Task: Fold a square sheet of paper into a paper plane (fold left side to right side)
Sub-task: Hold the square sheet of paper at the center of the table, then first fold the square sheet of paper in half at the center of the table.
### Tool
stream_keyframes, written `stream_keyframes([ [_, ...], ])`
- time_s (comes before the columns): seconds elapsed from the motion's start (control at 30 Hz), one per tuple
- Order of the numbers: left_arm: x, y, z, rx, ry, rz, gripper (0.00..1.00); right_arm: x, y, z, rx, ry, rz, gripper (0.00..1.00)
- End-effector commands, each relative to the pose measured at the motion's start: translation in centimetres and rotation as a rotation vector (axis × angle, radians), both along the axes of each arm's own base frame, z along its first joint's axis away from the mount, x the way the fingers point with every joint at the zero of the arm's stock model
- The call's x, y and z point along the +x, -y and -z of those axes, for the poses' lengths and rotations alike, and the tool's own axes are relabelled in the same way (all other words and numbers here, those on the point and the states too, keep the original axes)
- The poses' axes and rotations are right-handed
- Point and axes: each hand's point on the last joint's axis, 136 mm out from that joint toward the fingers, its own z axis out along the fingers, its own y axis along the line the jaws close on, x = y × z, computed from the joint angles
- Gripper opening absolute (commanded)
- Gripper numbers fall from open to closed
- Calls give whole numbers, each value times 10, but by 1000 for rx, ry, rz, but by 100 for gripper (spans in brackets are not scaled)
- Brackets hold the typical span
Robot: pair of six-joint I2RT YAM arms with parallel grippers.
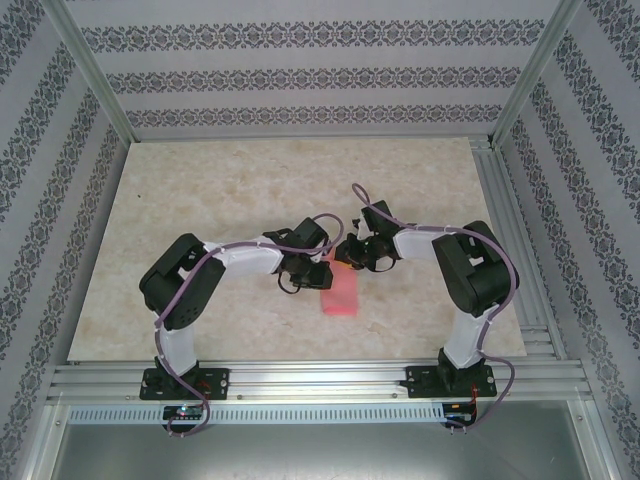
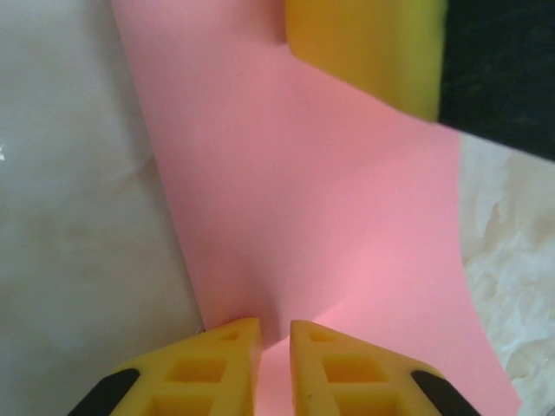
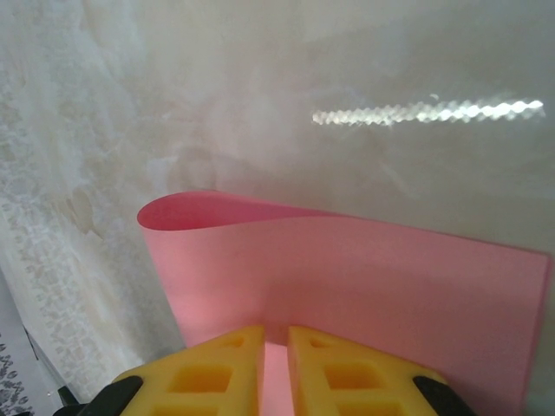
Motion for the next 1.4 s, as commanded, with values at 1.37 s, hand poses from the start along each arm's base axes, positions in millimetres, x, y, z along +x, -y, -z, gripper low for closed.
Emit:
stream_keyframes([
  [1.37,-85,-8,11,-148,-123,127,16,-20,25,38,-162,-89,13,17],
])
